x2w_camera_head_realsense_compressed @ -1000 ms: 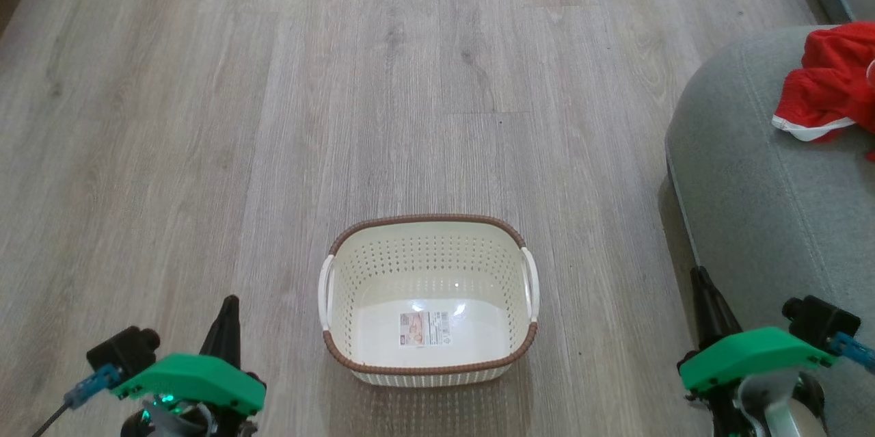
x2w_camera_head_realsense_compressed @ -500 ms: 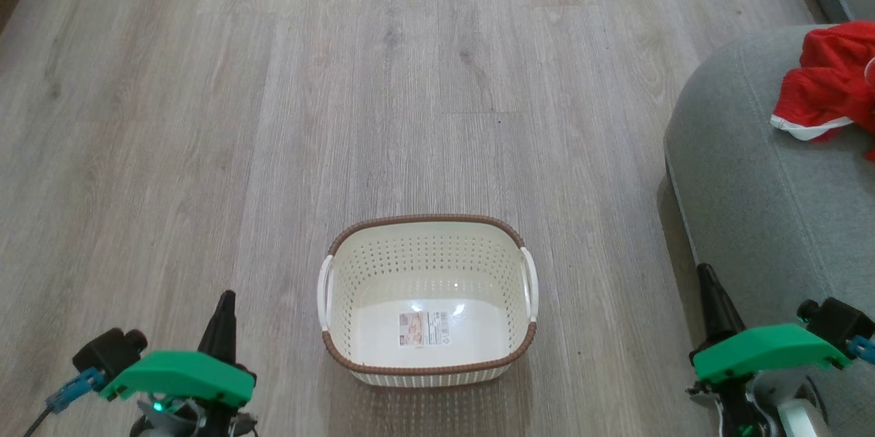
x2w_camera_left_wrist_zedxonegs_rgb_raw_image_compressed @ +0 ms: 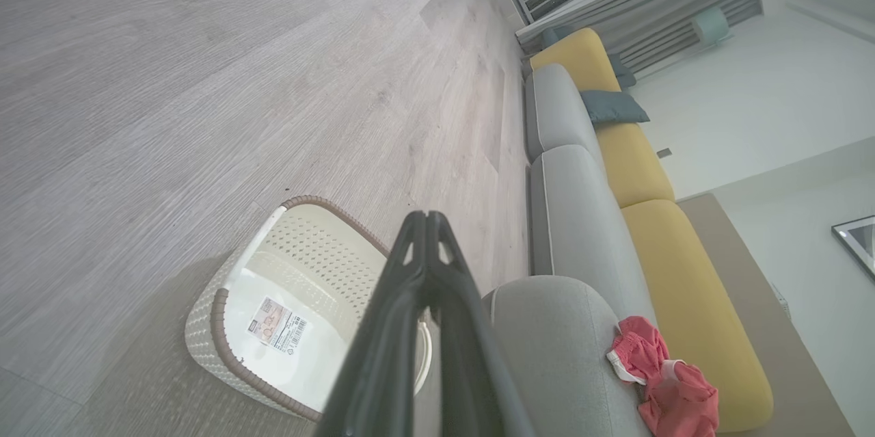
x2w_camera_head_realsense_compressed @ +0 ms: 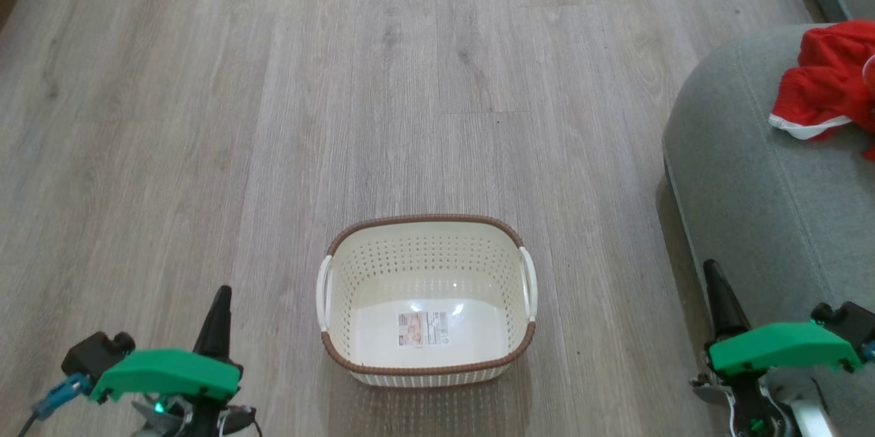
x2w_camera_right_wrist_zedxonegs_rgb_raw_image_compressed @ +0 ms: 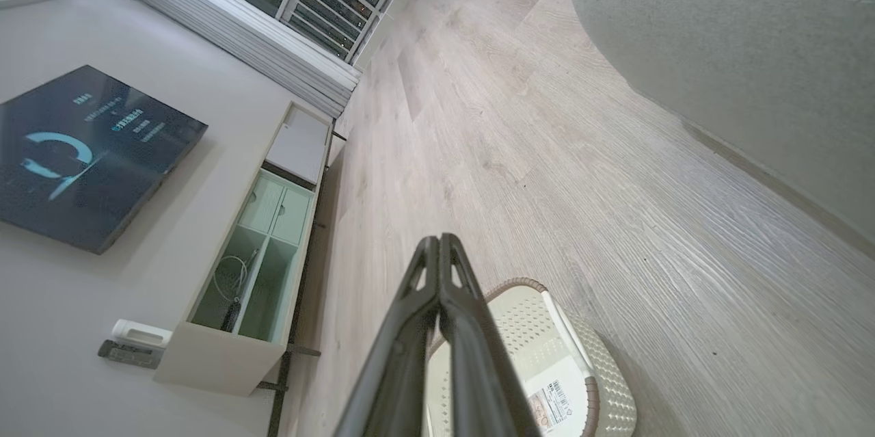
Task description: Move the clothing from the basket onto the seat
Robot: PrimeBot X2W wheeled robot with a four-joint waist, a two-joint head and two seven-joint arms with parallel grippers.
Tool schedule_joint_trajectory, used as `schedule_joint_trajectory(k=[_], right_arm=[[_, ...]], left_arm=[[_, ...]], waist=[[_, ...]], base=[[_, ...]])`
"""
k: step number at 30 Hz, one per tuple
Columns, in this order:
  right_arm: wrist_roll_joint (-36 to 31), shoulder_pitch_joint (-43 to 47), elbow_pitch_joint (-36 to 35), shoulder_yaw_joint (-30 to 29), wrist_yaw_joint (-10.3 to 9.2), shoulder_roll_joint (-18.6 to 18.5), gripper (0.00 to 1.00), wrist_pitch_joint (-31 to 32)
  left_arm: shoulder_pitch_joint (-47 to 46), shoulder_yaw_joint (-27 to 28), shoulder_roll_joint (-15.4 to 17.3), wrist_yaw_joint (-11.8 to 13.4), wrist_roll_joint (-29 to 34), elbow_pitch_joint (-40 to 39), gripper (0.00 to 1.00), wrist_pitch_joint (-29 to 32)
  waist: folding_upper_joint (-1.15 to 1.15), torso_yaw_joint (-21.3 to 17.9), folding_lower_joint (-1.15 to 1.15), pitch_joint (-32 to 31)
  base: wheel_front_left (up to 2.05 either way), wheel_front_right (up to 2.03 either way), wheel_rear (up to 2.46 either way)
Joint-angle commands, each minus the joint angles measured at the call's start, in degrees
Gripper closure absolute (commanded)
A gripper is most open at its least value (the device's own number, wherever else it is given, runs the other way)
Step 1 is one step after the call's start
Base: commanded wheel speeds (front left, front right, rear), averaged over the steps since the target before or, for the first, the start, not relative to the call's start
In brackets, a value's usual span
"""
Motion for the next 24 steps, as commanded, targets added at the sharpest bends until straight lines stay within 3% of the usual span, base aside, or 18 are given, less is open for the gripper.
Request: schedule_joint_trajectory(k=[1,24], right_arm=[[1.8,-2.7,-2.4,0.4,0.00,-0.1,1.00,0.6],[17.8,-2.9,-4.3,-0.7,-0.01,-0.1,1.00,4.5]], left_arm=[[-2.9,1.6,0.2,-0.5,-1.6,-2.2,1.00,0.4],[-3.1,3.3,0.2,-1.4,-16.3,-4.2,1.00,4.2]], waist=[[0.00,0.0,0.00,0.0],[0.00,-0.3,0.00,0.0]], base=[[0.00,0.00,0.00],[0.00,0.00,0.00]])
